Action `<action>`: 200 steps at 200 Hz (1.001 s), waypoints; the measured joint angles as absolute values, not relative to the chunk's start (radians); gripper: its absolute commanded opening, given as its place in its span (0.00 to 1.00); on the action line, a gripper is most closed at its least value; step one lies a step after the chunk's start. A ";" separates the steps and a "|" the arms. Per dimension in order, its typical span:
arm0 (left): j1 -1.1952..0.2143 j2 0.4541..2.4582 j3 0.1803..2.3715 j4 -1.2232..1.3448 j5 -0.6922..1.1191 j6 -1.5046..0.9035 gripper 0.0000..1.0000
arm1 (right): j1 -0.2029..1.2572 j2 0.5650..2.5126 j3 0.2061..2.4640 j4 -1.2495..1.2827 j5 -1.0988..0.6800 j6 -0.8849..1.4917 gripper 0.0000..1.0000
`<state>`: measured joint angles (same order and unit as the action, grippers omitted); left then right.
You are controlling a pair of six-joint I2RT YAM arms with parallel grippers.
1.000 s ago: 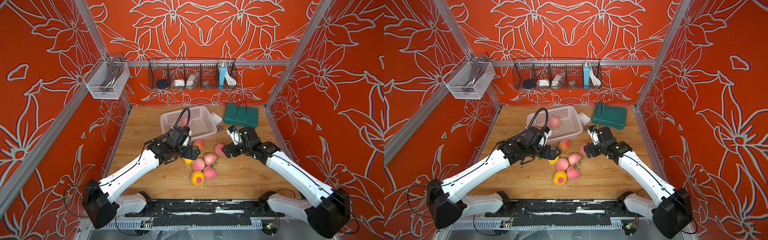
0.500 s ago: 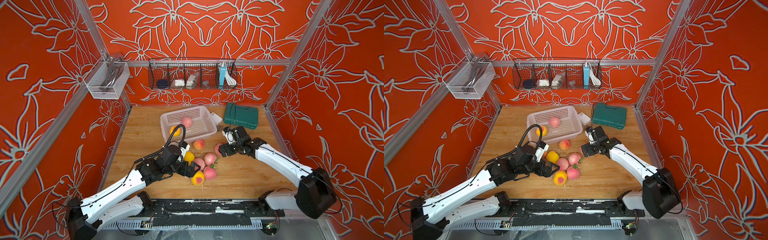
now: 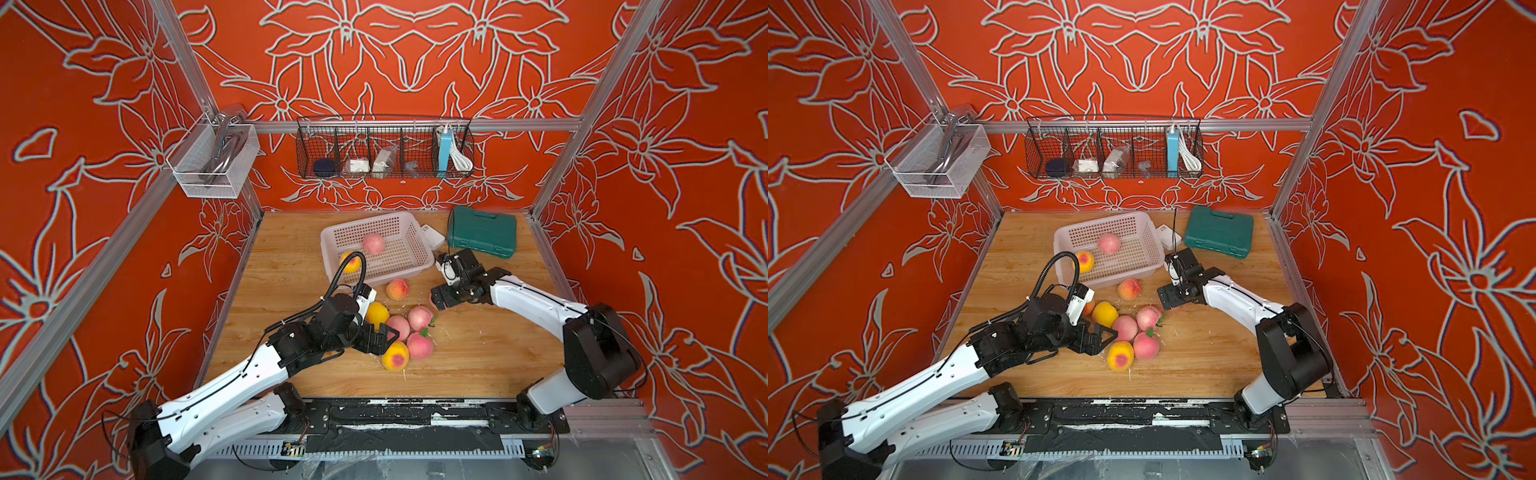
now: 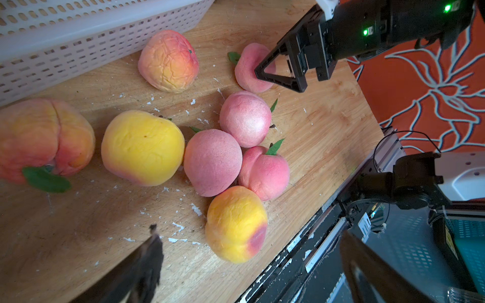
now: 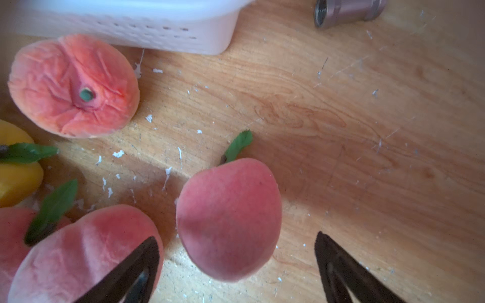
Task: Put the peaches into the basket
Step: Pick up the peach from the center of the board.
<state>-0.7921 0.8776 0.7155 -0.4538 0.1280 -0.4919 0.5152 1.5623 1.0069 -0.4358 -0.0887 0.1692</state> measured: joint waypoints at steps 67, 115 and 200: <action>-0.792 0.903 0.726 -0.446 0.123 -0.491 0.99 | 0.515 1.618 1.042 -0.427 -0.091 0.162 0.92; -0.792 0.913 0.733 -0.445 0.107 -0.492 0.99 | 0.515 1.649 1.052 -0.430 -0.094 0.156 0.91; -0.792 0.910 0.733 -0.445 0.076 -0.492 0.99 | 0.515 1.678 1.068 -0.445 -0.107 0.143 0.87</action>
